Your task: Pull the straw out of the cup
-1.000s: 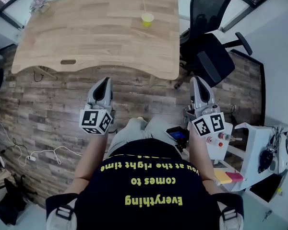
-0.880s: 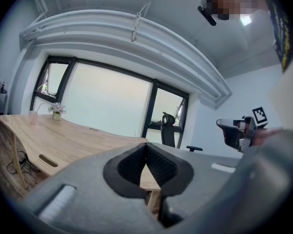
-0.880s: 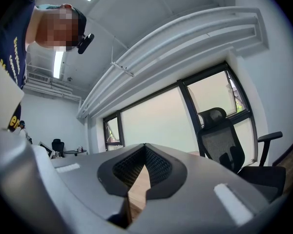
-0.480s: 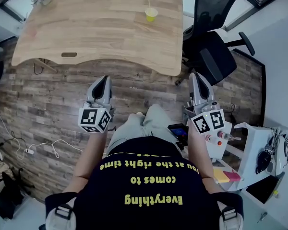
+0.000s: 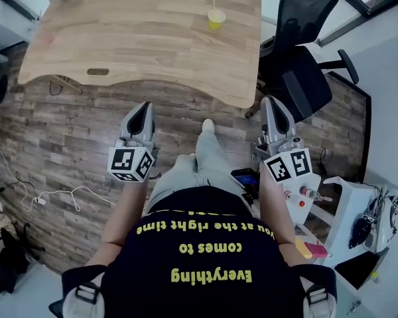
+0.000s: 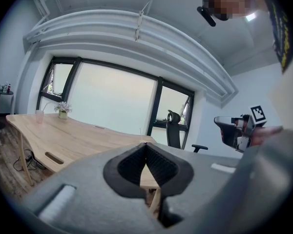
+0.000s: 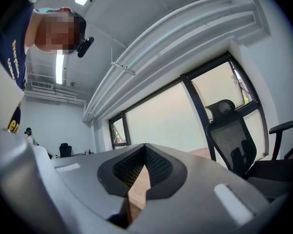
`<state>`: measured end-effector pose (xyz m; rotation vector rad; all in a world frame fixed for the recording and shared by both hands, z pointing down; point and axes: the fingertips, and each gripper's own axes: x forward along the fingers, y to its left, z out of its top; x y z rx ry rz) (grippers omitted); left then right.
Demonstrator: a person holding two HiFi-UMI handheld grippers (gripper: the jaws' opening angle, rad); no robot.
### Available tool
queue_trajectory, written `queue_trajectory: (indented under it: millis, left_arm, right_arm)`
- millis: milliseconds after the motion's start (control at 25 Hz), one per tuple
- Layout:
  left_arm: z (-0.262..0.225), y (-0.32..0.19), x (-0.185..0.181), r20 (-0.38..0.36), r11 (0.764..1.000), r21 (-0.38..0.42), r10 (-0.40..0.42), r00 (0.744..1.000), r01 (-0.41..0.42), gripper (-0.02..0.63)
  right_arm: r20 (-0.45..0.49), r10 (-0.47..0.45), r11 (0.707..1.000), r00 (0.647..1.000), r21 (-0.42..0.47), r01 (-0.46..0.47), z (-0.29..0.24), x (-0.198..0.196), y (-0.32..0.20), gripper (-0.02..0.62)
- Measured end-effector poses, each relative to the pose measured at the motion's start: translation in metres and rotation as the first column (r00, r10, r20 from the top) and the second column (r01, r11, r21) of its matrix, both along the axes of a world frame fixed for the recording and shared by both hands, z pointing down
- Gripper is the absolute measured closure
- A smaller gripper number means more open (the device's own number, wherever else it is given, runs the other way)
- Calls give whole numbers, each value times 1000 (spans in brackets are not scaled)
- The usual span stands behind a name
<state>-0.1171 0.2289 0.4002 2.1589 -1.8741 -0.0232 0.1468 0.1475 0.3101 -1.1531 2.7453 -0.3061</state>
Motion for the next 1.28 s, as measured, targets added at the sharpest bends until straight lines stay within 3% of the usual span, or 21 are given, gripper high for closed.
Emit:
queue_trajectory:
  millis: [1280]
  left_arm:
    - [-17,-167,-13,35,989,-2,-147,989,147,606]
  right_arm:
    - [26,-172,985,985,-14,172,-2,-29,-215,589]
